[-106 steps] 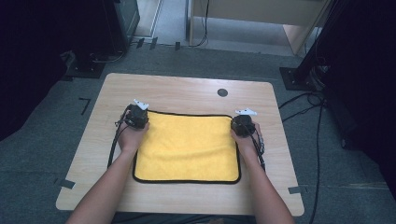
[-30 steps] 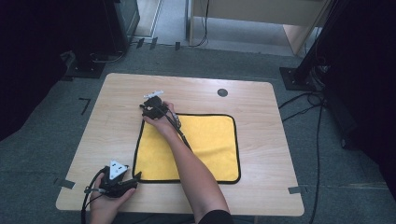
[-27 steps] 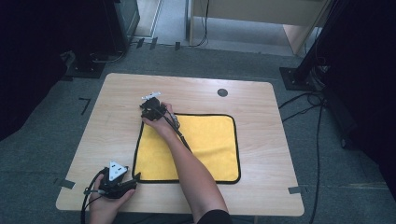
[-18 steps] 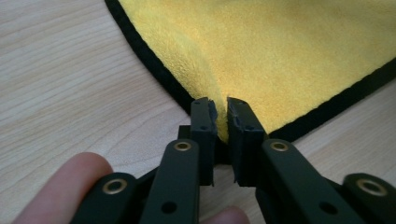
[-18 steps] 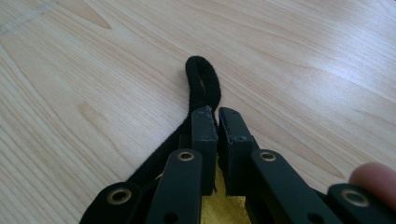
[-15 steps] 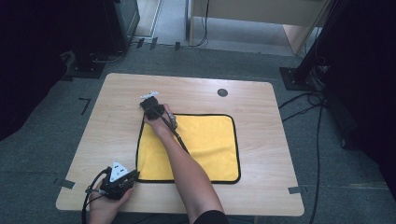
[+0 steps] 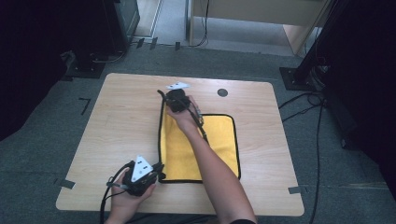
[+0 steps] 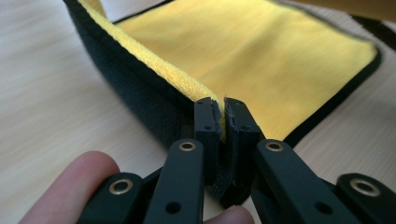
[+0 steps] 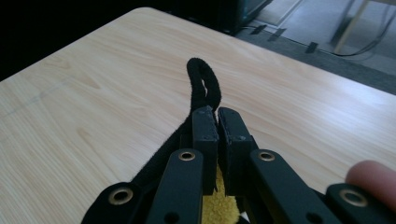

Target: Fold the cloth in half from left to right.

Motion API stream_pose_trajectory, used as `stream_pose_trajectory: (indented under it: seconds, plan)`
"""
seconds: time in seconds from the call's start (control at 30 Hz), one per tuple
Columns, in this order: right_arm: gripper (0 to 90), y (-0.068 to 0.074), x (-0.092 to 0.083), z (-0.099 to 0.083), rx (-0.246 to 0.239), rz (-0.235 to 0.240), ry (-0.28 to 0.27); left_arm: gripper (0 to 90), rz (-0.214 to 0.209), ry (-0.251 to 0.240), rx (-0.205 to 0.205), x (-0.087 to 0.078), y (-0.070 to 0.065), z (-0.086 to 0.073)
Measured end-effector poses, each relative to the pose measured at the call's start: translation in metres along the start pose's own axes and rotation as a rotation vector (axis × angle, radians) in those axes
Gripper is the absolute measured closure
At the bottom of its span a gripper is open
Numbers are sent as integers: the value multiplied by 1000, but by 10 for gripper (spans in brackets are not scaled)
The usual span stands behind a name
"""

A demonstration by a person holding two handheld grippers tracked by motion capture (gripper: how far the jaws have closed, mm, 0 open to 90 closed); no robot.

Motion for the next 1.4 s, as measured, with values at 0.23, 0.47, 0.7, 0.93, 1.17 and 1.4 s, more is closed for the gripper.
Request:
stream_pose_trajectory:
  seconds: [0.23, 0.47, 0.7, 0.93, 1.17, 1.4]
  plan:
    - [869, -71, -49, -27, 83, -31, -44, 849, -82, -21, 118, 37, -53, 47]
    - [868, -131, -79, -70, 160, -77, -32, 850, -197, 12, 144, 81, -97, 66]
    - [867, -171, -90, -112, 209, -124, 2, 851, -257, 28, 127, 106, -117, 71]
    - [732, -192, -90, -131, 298, -165, 15, 518, -271, -8, 111, 102, -112, 70]
    - [684, -203, -108, -133, 369, -207, 0, 471, -195, -37, 35, 88, -70, 69]
    - [665, -192, -120, -143, 351, -181, 5, 479, -53, -15, -58, 104, -17, 72]
Point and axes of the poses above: each handheld gripper's, and its own axes: x roughly forward along the jaws, z roughly out of its top, y roughly to its left, the point moved 2 cm from there along x, roughly forward along the jaws, and after that the axes turned 8 degrees about y, right-handed, at the moved point
